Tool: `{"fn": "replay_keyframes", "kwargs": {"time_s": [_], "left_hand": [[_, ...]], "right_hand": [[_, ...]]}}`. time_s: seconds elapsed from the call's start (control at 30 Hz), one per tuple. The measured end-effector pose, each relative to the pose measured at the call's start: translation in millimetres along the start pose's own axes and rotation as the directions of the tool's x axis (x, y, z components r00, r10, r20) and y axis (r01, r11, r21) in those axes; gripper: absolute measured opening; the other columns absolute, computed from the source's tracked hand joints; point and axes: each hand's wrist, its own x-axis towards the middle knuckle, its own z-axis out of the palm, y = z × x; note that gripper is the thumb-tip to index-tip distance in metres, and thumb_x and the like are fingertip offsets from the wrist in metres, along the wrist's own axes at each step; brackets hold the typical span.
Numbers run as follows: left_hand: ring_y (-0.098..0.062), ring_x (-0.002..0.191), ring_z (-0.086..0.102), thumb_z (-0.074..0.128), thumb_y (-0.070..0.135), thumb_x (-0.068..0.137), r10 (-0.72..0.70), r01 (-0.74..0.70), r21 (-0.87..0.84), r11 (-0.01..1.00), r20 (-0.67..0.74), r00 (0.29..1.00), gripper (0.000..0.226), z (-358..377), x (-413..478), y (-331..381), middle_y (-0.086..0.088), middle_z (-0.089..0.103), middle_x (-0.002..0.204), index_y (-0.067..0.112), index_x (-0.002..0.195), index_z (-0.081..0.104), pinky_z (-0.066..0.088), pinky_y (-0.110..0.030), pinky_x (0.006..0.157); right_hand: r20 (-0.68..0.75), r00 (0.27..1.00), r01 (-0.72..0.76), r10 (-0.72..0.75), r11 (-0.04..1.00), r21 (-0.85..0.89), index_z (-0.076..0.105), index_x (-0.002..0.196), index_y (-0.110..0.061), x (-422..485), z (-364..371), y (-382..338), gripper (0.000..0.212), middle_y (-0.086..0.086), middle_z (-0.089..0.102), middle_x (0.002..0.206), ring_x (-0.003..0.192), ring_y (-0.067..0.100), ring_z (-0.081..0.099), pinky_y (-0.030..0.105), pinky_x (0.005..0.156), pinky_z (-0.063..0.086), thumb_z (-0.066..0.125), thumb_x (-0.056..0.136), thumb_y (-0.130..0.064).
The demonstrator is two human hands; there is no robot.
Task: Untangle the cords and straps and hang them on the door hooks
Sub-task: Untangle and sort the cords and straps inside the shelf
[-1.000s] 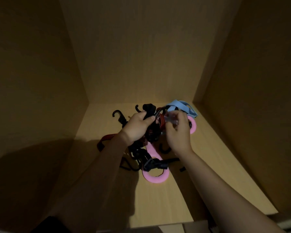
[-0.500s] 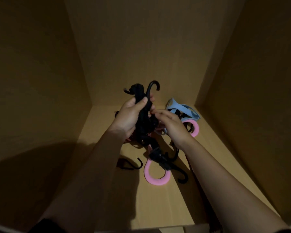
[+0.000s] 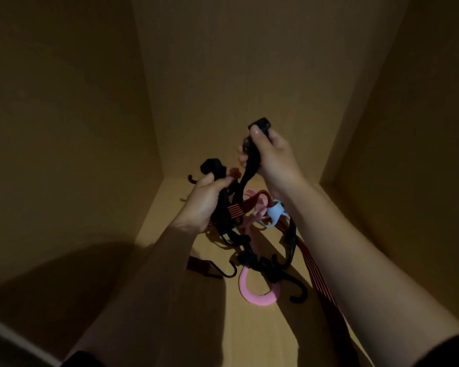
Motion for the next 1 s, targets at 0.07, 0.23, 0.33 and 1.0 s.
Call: {"fn": "replay_keyframes", "kwargs": {"time_s": [0.07, 0.23, 0.33, 1.0], "left_hand": [[-0.024, 0.101, 0.057, 0.052, 0.013, 0.086, 0.039, -0.047, 0.122, 0.991, 0.065, 0.997, 0.016, 2, -1, 9, -0.004, 0.063, 0.099, 0.021, 0.094, 0.064, 0.041, -0.038, 0.089], [-0.002, 0.075, 0.059, 0.056, 0.007, 0.088, 0.200, -0.224, 0.299, 0.927, 0.110, 0.974, 0.014, 13, 0, 43, 0.005, 0.061, 0.084, 0.017, 0.097, 0.056, 0.046, -0.008, 0.061], [-0.011, 0.067, 0.063, 0.053, 0.016, 0.092, 0.252, -0.240, 0.194, 0.951, -0.041, 0.967, 0.005, 10, 4, 66, -0.001, 0.062, 0.073, 0.016, 0.097, 0.056, 0.050, -0.020, 0.059], [-0.017, 0.080, 0.066, 0.042, 0.022, 0.096, 0.170, -0.089, -0.531, 0.842, 0.106, 0.980, 0.021, 14, 24, 150, -0.007, 0.067, 0.092, 0.008, 0.100, 0.058, 0.054, -0.032, 0.074]], "right_hand": [[0.015, 1.000, -0.009, 0.007, 0.991, 0.134, 0.051, 0.086, -0.016, 10, 11, -18, 0.018, 0.003, 0.058, 0.071, 0.060, 0.014, 0.053, 0.028, 0.065, 0.047, 0.042, 0.098, -0.026], [-0.004, 0.997, -0.065, 0.074, 0.900, 0.431, 0.049, 0.094, -0.010, 25, 30, -50, 0.021, 0.005, 0.056, 0.073, 0.060, 0.012, 0.055, 0.023, 0.058, 0.050, 0.040, 0.098, -0.028], [-0.027, 0.995, -0.069, 0.094, 0.874, 0.480, 0.051, 0.107, -0.009, 33, 23, -47, 0.026, 0.006, 0.059, 0.086, 0.075, 0.017, 0.058, 0.027, 0.070, 0.050, 0.041, 0.098, -0.031], [0.107, 0.988, 0.105, -0.111, 0.993, 0.061, 0.057, 0.073, -0.015, 8, 11, -48, 0.022, -0.009, 0.041, 0.043, 0.041, 0.007, 0.036, 0.020, 0.044, 0.032, 0.053, 0.092, -0.025]]}}
